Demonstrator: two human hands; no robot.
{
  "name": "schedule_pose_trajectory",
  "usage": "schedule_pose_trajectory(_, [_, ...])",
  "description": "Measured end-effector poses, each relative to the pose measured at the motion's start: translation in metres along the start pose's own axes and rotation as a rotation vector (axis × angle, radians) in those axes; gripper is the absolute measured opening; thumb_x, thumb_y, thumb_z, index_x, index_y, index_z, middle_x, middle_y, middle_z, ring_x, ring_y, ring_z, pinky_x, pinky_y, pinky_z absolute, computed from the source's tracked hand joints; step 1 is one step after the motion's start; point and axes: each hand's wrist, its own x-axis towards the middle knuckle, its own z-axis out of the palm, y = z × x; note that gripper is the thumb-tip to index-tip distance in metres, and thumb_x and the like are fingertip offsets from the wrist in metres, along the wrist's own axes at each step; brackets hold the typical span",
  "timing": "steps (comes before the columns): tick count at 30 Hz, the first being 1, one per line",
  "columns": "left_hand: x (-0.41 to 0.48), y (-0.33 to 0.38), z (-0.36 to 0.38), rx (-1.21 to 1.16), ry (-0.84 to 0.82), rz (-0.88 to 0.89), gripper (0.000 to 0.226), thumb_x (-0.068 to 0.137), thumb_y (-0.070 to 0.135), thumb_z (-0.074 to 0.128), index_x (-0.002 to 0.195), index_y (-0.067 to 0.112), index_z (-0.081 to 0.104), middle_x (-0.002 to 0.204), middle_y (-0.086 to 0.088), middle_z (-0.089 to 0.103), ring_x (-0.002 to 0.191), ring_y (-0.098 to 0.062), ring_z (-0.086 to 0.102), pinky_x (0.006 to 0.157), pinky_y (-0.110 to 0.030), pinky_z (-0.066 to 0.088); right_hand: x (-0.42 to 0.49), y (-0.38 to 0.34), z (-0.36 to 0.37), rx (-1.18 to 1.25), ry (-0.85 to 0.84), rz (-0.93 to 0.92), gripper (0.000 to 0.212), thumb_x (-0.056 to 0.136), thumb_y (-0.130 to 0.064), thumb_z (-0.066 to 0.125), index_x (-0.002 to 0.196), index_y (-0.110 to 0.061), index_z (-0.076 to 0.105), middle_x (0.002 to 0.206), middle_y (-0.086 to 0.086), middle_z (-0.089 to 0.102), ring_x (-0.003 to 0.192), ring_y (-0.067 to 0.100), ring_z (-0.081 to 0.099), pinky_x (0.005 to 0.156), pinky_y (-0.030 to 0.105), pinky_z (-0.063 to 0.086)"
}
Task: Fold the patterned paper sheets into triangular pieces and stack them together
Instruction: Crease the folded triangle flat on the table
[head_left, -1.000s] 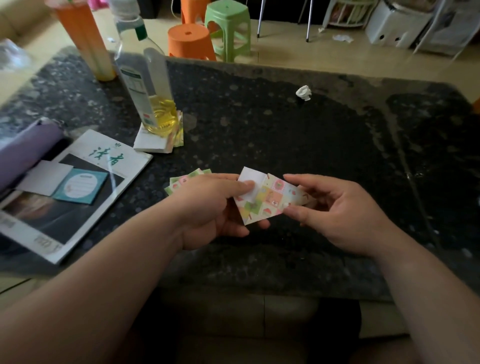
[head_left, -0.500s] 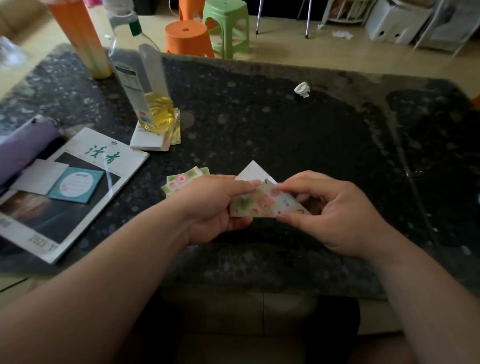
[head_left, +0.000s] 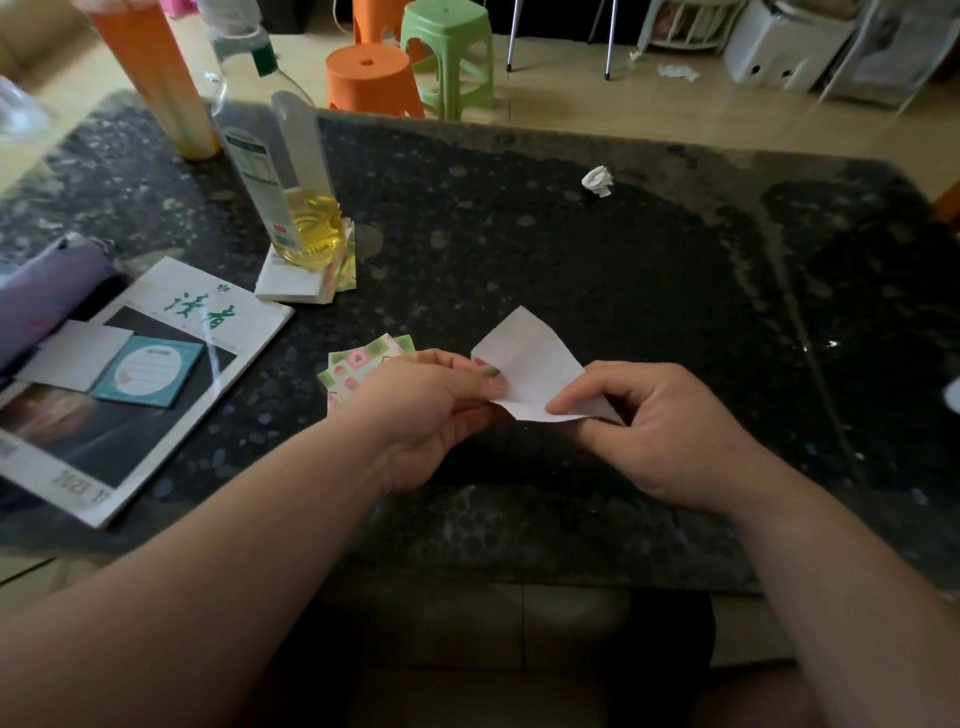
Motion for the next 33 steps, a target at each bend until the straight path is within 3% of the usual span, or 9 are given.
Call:
schedule_pose_trajectory(2, [0.006,-0.002,0.0,0.016,0.08,0.031,0.021,0.084,-0.009,0.073,0.093,0.007,0.062,0.104,-0.018,0.074,0.085,-0.031,0.077,0.065,-0.035,0.062,-0.001,-0.003,-0.001,-0.013,-0.063,0.014,0.011,0.085,-0.039,0.079,0.096,-0.04,0.075,0.099,-0.024,0.069,0.098,-0.005,0.063,0.078,0.015,0.049])
schedule_pose_trajectory(6, [0.016,-0.004,-0.004,0.167,0.246,0.151,0.027,0.085,0.004,0.079,0.097,0.019,0.06,0.103,-0.01,0.075,0.092,-0.03,0.075,0.081,-0.048,0.062,-0.002,-0.014,0.002,0.112,-0.14,0.089,0.037,0.081,-0.064,0.06,0.087,-0.032,0.077,0.082,-0.013,0.071,0.077,0.003,0.066,0.069,0.025,0.051])
schedule_pose_trajectory(10, [0.013,-0.01,0.003,0.15,0.25,0.219,0.027,0.088,0.003,0.076,0.086,0.018,0.055,0.092,-0.004,0.079,0.092,-0.027,0.075,0.084,-0.047,0.062,0.003,-0.015,0.016,-0.071,-0.022,0.175,0.013,0.088,-0.042,0.077,0.08,-0.032,0.073,0.081,-0.013,0.069,0.079,0.005,0.064,0.068,0.022,0.049])
schedule_pose_trajectory(13, [0.006,-0.016,0.01,0.039,0.211,0.181,0.025,0.088,-0.001,0.074,0.097,0.016,0.058,0.102,-0.011,0.075,0.09,-0.026,0.075,0.077,-0.039,0.062,0.004,-0.016,0.021,-0.029,0.051,0.218,0.013,0.085,-0.032,0.083,0.077,-0.032,0.072,0.087,-0.018,0.066,0.084,0.0,0.061,0.067,0.016,0.044])
schedule_pose_trajectory(17, [-0.001,-0.019,0.014,-0.094,0.143,0.055,0.038,0.087,-0.003,0.074,0.117,0.014,0.057,0.107,-0.016,0.072,0.08,-0.026,0.078,0.064,-0.035,0.063,0.006,-0.014,0.026,0.05,0.144,0.24,0.016,0.083,-0.03,0.085,0.078,-0.032,0.07,0.094,-0.021,0.062,0.093,-0.001,0.055,0.071,0.015,0.041])
schedule_pose_trajectory(22, [-0.005,-0.016,0.013,-0.124,0.1,-0.011,0.033,0.087,0.0,0.075,0.117,0.011,0.064,0.105,-0.017,0.075,0.08,-0.026,0.078,0.064,-0.036,0.064,0.005,-0.015,0.031,0.142,0.162,0.286,0.015,0.082,-0.031,0.085,0.079,-0.03,0.07,0.098,-0.018,0.062,0.097,0.005,0.056,0.071,0.02,0.044])
schedule_pose_trajectory(25, [-0.006,-0.014,0.013,0.007,0.093,0.021,0.02,0.09,0.01,0.075,0.109,0.014,0.071,0.101,-0.01,0.077,0.082,-0.023,0.078,0.07,-0.04,0.065,0.006,-0.014,0.03,0.182,0.201,0.287,0.02,0.082,-0.033,0.085,0.087,-0.029,0.066,0.1,-0.012,0.065,0.096,0.008,0.061,0.071,0.025,0.049])
schedule_pose_trajectory(31, [-0.004,-0.009,0.007,0.549,0.06,0.242,0.01,0.087,0.031,0.08,0.096,0.032,0.075,0.087,0.013,0.078,0.087,-0.01,0.074,0.082,-0.039,0.062,0.009,-0.01,0.024,0.382,0.409,0.323,0.07,0.083,-0.042,0.081,0.137,-0.035,0.038,0.107,-0.003,0.071,0.09,0.01,0.073,0.073,0.03,0.058])
schedule_pose_trajectory(33, [-0.006,-0.008,0.006,0.604,0.01,0.259,0.008,0.088,0.032,0.08,0.095,0.032,0.076,0.086,0.013,0.078,0.087,-0.011,0.074,0.081,-0.039,0.062,0.007,-0.009,0.02,0.362,0.357,0.263,0.053,0.085,-0.04,0.08,0.129,-0.037,0.05,0.097,-0.007,0.074,0.085,0.005,0.073,0.069,0.028,0.058])
